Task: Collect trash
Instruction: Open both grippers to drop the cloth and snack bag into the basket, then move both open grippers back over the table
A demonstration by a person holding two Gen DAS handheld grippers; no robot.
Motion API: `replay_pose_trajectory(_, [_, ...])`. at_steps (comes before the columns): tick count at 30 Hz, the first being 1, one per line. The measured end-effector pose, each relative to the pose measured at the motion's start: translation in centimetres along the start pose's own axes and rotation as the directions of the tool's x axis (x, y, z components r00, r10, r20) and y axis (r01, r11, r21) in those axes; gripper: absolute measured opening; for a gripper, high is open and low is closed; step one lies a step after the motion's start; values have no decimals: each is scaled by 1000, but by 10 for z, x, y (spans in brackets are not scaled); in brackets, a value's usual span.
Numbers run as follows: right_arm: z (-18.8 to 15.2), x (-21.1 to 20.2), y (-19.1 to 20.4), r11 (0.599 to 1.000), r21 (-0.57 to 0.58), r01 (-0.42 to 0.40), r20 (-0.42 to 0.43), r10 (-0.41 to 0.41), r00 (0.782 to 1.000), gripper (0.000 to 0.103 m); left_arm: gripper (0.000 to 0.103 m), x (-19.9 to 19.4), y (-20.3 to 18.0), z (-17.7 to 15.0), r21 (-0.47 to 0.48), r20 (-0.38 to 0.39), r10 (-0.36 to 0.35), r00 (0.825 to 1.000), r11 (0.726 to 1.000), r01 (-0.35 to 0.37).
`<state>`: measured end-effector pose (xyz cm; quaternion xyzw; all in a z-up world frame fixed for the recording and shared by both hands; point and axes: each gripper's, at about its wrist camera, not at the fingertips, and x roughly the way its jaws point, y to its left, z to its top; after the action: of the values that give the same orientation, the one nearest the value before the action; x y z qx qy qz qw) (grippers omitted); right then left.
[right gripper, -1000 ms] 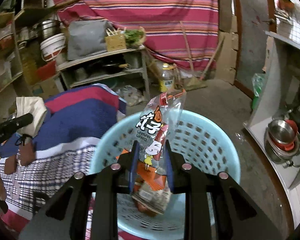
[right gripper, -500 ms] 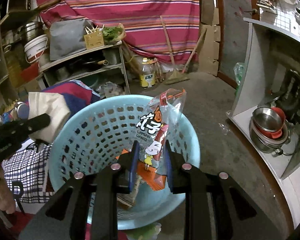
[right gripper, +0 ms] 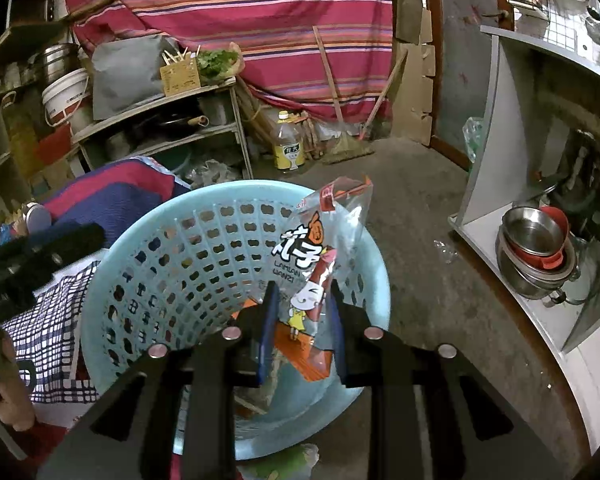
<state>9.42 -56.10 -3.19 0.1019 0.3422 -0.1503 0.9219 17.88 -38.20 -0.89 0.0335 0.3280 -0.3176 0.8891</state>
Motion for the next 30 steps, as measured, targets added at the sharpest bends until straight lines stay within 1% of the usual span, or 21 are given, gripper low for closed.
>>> replay_pose_trajectory(3, [1, 1, 6, 1000, -16, 6, -1, -6, 1000, 25, 84, -12, 12, 6, -21, 36, 43, 998, 999, -42])
replay_pose_trajectory(5, [2, 2, 10, 1000, -22, 6, 0, -6, 1000, 25, 86, -20, 21, 9, -37, 54, 77, 996, 997, -75])
replay_pose_trajectory(8, [5, 4, 19, 1000, -23, 2, -1, -2, 1000, 25, 91, -30, 32, 11, -34, 77, 149, 986, 989, -146])
replay_pose_trajectory(12, [11, 7, 30, 1000, -27, 9, 0, -9, 1000, 30, 94, -41, 49, 16, -55, 95, 207, 974, 978, -203])
replay_pose_trajectory(13, [12, 8, 32, 1000, -26, 8, -2, -8, 1000, 33, 94, -44, 53, 17, -61, 100, 219, 971, 975, -214])
replay_pose_trajectory(14, [13, 9, 34, 1000, -23, 11, -3, -11, 1000, 44, 95, -47, 58, 18, -66, 106, 234, 966, 971, -228])
replay_pose_trajectory(15, [13, 9, 35, 1000, -21, 18, -1, -18, 1000, 60, 95, -50, 62, 19, -68, 110, 244, 963, 969, -238])
replay_pose_trajectory(17, [14, 9, 39, 999, -16, 37, 13, -37, 999, 72, 97, -57, 71, 20, -72, 122, 272, 955, 962, -264])
replay_pose_trajectory(18, [14, 9, 39, 999, -16, 43, 12, -42, 999, 73, 97, -61, 75, 21, -75, 128, 284, 950, 958, -276])
replay_pose_trajectory(20, [14, 12, 41, 998, -6, 57, 5, -57, 998, 79, 97, -67, 85, 23, -84, 133, 305, 943, 952, -295])
replay_pose_trajectory(22, [14, 15, 43, 999, 7, 51, -6, -51, 999, 79, 97, -74, 93, 23, -94, 138, 328, 935, 944, -317])
replay_pose_trajectory(24, [15, 17, 46, 999, 17, 44, -10, -43, 999, 83, 97, -80, 102, 24, -99, 146, 350, 926, 936, -338])
replay_pose_trajectory(26, [16, 15, 53, 999, 22, 45, 1, -45, 999, 86, 97, -87, 111, 23, -105, 155, 379, 912, 925, -366])
replay_pose_trajectory(27, [17, 13, 58, 999, 21, 46, 10, -46, 999, 87, 97, -91, 119, 23, -111, 161, 402, 901, 915, -388])
replay_pose_trajectory(30, [18, 9, 76, 999, 8, 42, 31, -42, 999, 87, 97, -99, 134, 22, -119, 168, 438, 883, 898, -423])
